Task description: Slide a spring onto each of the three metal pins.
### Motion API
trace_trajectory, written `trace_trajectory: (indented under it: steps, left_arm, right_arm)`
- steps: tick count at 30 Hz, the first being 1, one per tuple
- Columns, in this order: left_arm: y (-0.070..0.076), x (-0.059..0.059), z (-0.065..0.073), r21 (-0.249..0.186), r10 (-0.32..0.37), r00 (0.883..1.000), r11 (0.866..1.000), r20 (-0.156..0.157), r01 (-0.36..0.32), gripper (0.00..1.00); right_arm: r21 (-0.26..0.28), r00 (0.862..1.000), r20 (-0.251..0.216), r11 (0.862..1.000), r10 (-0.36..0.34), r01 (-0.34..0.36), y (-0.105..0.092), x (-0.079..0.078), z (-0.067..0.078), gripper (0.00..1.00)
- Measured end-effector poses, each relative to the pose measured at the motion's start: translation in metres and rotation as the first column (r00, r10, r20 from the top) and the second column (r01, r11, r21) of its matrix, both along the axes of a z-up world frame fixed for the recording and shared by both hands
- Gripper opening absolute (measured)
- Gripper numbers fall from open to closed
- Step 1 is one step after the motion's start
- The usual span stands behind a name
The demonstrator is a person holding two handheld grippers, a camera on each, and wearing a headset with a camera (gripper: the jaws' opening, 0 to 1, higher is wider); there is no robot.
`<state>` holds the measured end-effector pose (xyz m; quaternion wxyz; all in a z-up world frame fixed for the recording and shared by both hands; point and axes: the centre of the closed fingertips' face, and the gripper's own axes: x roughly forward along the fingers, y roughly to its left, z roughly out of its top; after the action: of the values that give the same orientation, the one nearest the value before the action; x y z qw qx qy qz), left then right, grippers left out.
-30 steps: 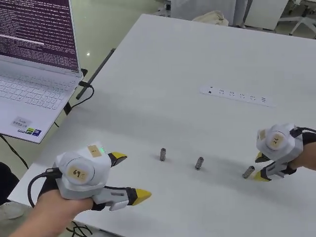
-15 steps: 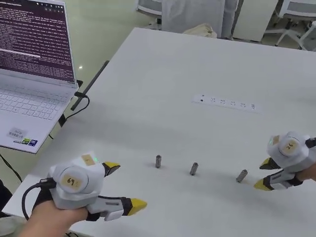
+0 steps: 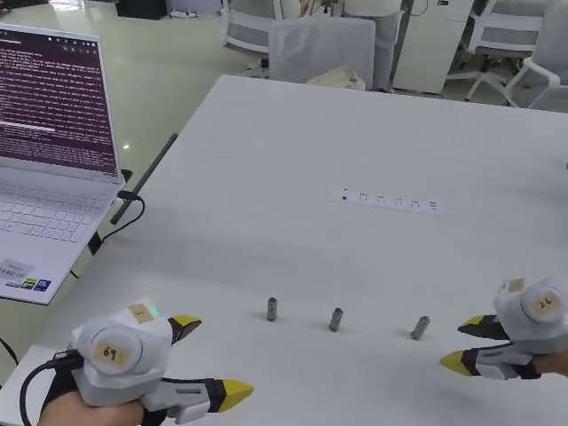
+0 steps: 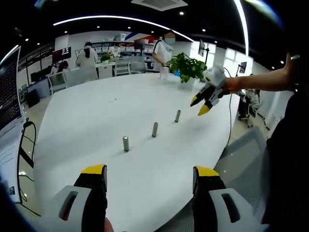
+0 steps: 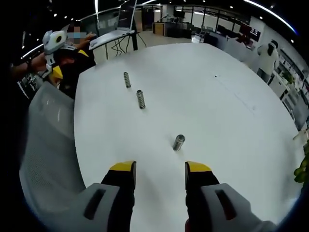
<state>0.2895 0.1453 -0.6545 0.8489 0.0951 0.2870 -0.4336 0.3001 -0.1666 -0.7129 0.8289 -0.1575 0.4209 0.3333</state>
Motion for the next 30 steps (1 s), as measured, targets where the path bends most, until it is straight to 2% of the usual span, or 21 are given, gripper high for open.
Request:
trace_trajectory:
  steps: [10,19,30]
  left_arm:
    - [-0.007,0.0,0.0,-0.004,-0.013,1.0,1.0,0.001,0.013,0.69]
    - [-0.01,0.0,0.0,0.001,-0.025,1.0,1.0,-0.004,0.025,0.69]
    - [-0.009,0.0,0.003,0.011,-0.037,0.999,0.999,0.001,0.037,0.69]
  right_arm:
    - [0.088,0.995,0.04,0.992,-0.09,0.086,0.01,-0.016,0.005,0.43]
    - [0.126,0.991,0.065,0.986,-0.115,0.106,0.02,-0.028,0.013,0.51]
    - [0.172,0.983,0.127,0.979,-0.135,0.113,0.029,-0.044,0.032,0.61]
